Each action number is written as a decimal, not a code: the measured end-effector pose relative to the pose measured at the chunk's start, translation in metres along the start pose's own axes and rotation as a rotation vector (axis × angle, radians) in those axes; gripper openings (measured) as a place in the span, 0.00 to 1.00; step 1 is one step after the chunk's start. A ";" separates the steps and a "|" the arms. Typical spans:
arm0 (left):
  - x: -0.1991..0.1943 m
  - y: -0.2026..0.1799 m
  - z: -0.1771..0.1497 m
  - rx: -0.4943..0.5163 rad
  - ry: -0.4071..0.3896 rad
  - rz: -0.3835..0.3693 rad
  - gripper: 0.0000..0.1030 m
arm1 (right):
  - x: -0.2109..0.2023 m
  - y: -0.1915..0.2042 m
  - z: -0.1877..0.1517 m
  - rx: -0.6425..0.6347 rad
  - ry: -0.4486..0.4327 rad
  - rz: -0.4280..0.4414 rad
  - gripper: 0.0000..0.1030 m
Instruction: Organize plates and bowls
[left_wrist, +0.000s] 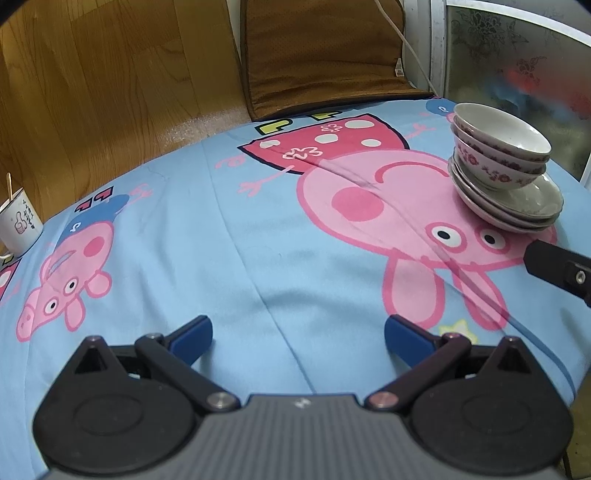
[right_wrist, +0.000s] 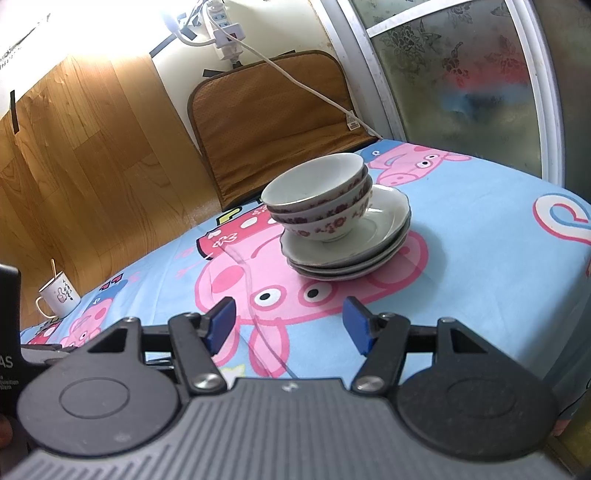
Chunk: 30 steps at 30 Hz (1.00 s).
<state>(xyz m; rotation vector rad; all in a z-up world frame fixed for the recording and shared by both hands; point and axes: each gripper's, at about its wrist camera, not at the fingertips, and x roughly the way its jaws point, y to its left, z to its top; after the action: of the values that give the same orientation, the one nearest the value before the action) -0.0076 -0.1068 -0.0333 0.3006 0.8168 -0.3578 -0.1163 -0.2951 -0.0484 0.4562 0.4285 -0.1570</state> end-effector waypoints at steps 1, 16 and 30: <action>0.000 0.000 0.000 0.000 0.001 -0.003 1.00 | 0.000 0.000 0.000 0.000 0.000 0.001 0.64; -0.001 0.001 -0.001 -0.009 0.017 -0.025 1.00 | -0.001 0.000 0.002 0.004 -0.004 0.004 0.65; 0.000 0.000 -0.001 -0.012 0.025 -0.047 1.00 | -0.001 -0.001 0.002 0.008 -0.017 0.004 0.65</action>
<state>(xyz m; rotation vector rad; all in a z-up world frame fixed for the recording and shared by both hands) -0.0084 -0.1064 -0.0341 0.2752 0.8510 -0.3938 -0.1166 -0.2968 -0.0464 0.4637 0.4103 -0.1583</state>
